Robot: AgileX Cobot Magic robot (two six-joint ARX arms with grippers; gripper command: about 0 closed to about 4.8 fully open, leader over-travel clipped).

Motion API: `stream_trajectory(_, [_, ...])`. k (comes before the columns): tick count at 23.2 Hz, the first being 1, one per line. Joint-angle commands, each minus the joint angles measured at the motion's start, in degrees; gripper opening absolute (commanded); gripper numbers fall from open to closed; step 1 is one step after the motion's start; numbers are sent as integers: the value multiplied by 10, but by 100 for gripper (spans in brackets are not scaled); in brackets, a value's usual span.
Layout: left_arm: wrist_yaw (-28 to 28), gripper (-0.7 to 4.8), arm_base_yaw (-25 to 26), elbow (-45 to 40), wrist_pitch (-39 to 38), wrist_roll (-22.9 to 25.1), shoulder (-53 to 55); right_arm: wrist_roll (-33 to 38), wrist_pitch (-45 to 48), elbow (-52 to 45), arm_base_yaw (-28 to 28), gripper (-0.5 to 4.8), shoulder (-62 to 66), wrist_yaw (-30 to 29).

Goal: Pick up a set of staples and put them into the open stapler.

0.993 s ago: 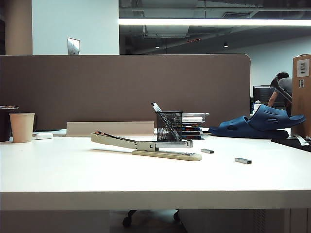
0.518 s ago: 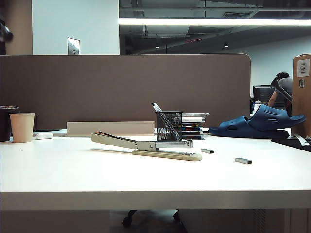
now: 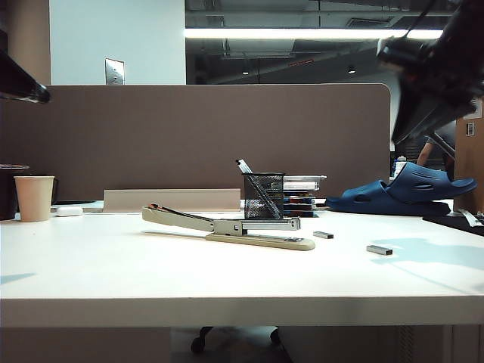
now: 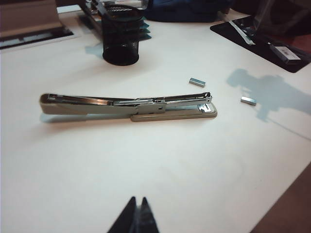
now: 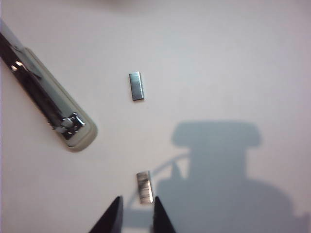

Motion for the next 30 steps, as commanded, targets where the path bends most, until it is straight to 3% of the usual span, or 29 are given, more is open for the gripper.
stream_trajectory(1, [4, -5, -18, 2, 37, 41, 23, -45, -22, 24, 0, 123, 40, -6])
stream_trajectory(4, [-4, -5, -44, 1, 86, 60, 57, -73, -41, 33, 2, 181, 71, -7])
stream_trajectory(9, [-28, -5, -63, 1, 130, 64, 93, -107, -47, 33, 10, 181, 108, -4])
stream_trajectory(30, [-28, -5, -63, 1, 109, 62, 93, -137, -11, 31, 43, 180, 196, 39])
